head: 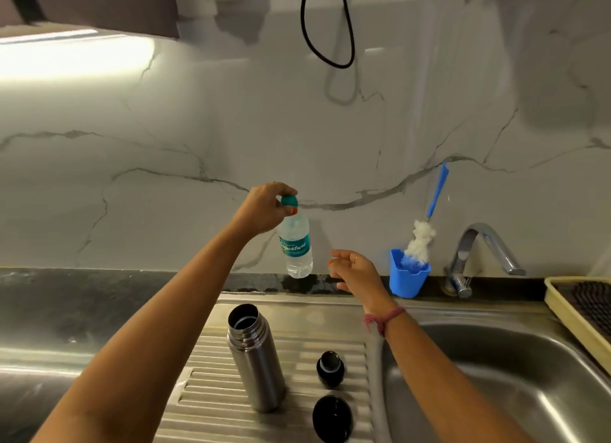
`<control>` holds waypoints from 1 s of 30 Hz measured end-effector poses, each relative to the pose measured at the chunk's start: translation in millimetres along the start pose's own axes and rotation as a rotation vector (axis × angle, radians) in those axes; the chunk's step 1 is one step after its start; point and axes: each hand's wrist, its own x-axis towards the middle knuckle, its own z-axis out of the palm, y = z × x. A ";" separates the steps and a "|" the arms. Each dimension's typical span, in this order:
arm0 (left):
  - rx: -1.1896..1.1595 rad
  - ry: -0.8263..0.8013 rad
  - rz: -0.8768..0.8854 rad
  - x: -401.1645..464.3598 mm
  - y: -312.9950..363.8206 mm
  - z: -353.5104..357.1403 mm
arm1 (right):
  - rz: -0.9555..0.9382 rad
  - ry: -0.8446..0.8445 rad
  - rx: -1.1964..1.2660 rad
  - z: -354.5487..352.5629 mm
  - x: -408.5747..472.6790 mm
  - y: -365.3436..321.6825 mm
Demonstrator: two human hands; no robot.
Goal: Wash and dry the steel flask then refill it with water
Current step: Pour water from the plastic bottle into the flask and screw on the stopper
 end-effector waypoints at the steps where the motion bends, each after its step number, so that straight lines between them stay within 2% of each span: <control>1: -0.010 0.008 0.012 -5.0 12.2 -7.2 | -0.036 -0.007 -0.016 -2.9 -4.8 -4.0; 5: -0.089 0.022 0.073 -31.8 63.0 -27.5 | -0.154 -0.021 -0.063 -17.1 -21.5 -16.0; 9: -0.227 0.011 0.083 -65.7 101.8 -22.8 | -0.250 -0.109 -0.061 -38.4 -45.7 -26.7; 16: -0.425 -0.090 0.067 -111.5 145.9 23.2 | -0.171 -0.327 -0.083 -91.8 -89.3 -15.3; 26: -0.572 -0.152 0.048 -152.4 201.3 80.0 | -0.143 -0.334 -0.102 -147.7 -140.9 19.9; 30: -0.623 -0.111 0.016 -161.8 217.3 93.7 | -0.152 -0.243 -0.076 -159.1 -153.2 26.4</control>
